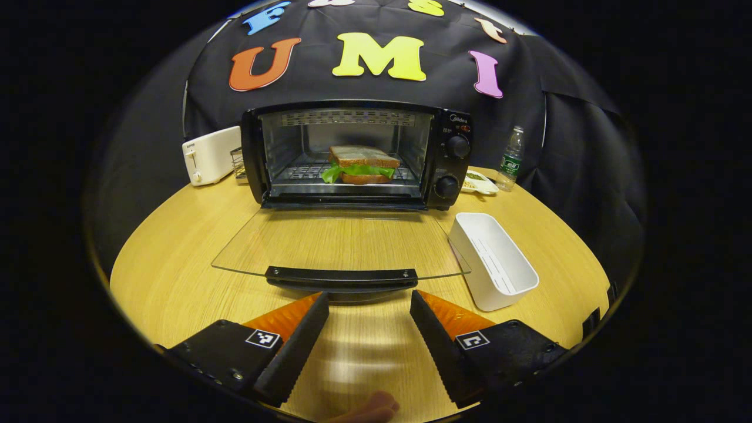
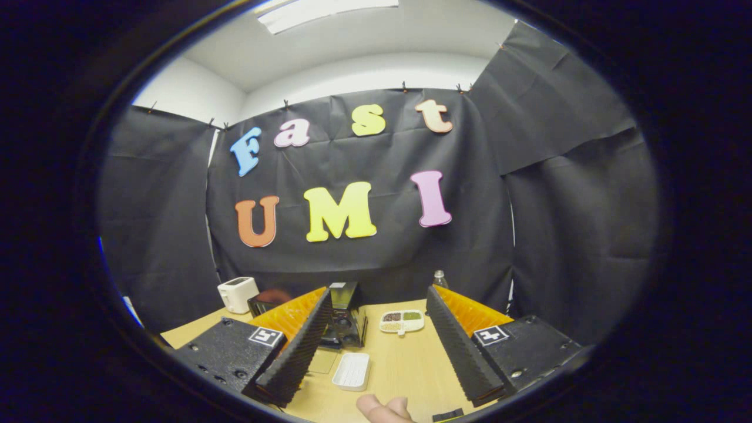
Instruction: Open the electric oven with the left hand, put the food in, and close the electric oven.
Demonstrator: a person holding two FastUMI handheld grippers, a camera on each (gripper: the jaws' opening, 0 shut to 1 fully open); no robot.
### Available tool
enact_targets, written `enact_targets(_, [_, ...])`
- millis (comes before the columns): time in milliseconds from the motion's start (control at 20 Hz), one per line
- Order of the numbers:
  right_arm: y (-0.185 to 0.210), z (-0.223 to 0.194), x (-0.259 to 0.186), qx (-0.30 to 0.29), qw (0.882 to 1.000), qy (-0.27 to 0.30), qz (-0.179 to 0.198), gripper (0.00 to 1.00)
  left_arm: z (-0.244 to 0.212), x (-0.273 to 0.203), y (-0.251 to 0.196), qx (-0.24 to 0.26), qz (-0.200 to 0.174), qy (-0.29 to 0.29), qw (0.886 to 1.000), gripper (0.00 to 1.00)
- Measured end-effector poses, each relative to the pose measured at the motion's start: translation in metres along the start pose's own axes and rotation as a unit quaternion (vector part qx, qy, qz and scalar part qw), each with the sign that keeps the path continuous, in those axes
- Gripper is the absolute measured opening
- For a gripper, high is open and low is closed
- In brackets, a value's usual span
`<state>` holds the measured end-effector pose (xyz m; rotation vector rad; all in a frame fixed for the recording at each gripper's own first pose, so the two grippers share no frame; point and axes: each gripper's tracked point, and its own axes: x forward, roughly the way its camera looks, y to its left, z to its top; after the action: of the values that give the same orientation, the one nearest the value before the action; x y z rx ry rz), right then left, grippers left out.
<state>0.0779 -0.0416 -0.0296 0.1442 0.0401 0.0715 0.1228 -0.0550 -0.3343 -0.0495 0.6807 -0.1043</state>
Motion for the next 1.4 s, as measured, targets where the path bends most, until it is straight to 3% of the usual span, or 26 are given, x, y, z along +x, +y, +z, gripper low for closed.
enact_targets(900, [-0.02, -0.005, 0.001, -0.021, 1.0, -0.006, -0.012, 1.0, 0.021, -0.001, 0.008, 0.011, 0.011, -0.011, 1.0, 0.92])
enact_targets(1400, [-0.025, -0.013, 0.009, -0.022, 1.0, 0.001, -0.018, 1.0, 0.072, -0.014, 0.006, 0.017, 0.021, -0.069, 0.997, 0.93])
